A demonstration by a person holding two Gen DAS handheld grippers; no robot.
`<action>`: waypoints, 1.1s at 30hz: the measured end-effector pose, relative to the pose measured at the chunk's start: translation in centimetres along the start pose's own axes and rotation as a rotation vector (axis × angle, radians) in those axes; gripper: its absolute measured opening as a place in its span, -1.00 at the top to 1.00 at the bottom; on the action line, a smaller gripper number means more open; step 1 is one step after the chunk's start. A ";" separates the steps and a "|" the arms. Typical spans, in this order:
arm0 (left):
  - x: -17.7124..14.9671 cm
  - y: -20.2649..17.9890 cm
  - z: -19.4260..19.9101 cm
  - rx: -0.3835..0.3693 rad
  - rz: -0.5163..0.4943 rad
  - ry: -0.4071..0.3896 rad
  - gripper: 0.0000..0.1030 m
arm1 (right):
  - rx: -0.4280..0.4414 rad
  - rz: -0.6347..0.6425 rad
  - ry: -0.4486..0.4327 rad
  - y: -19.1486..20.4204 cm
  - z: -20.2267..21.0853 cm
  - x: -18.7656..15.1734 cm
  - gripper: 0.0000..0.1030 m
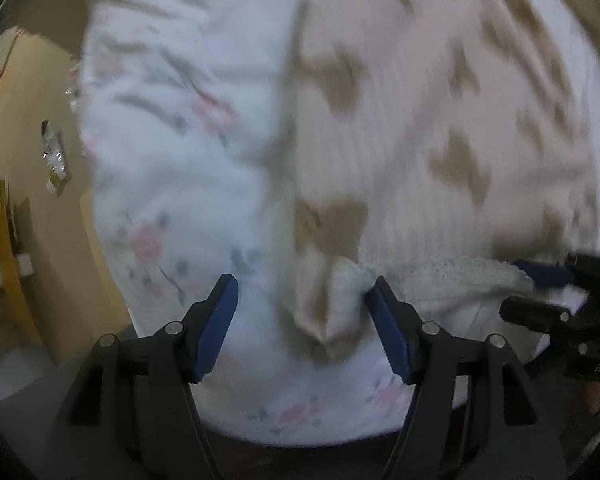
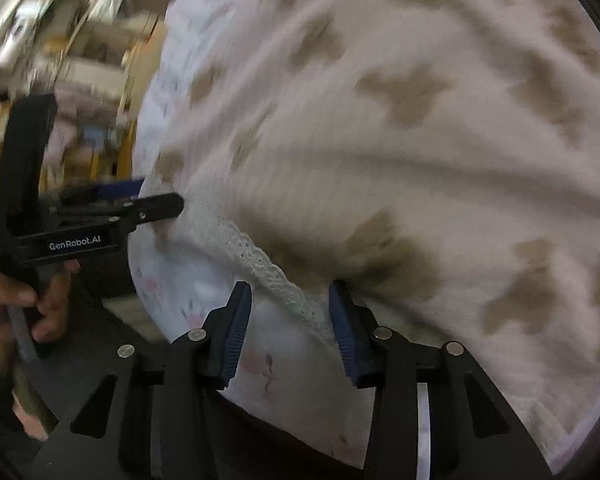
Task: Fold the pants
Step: 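Lower the folded pants onto the bed and open both grippers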
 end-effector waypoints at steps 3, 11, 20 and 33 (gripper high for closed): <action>-2.6 -1.0 -0.3 0.038 -0.131 0.084 -0.23 | 0.069 0.097 0.173 2.2 -1.2 -3.6 0.20; 1.6 1.0 5.9 0.034 -0.050 -0.144 -0.25 | 0.002 0.120 -0.017 1.4 3.5 -0.3 0.19; 0.1 0.5 -0.2 0.109 -0.157 0.049 -0.26 | -0.074 -0.007 0.067 -1.6 0.4 -1.6 0.18; 16.6 2.2 11.3 -0.087 0.079 -0.385 -0.35 | -0.114 -0.089 -0.366 -7.1 17.8 10.5 -0.16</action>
Point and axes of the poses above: each gripper's, at about its wrist camera, not at the fingertips, and z roughly against the way its jaws point, y to its left, x to its top, the point moved 9 cm from there along -z, roughly the way its jaws point, and after that the axes turned 1 degree about -y, right-handed, at the moved point
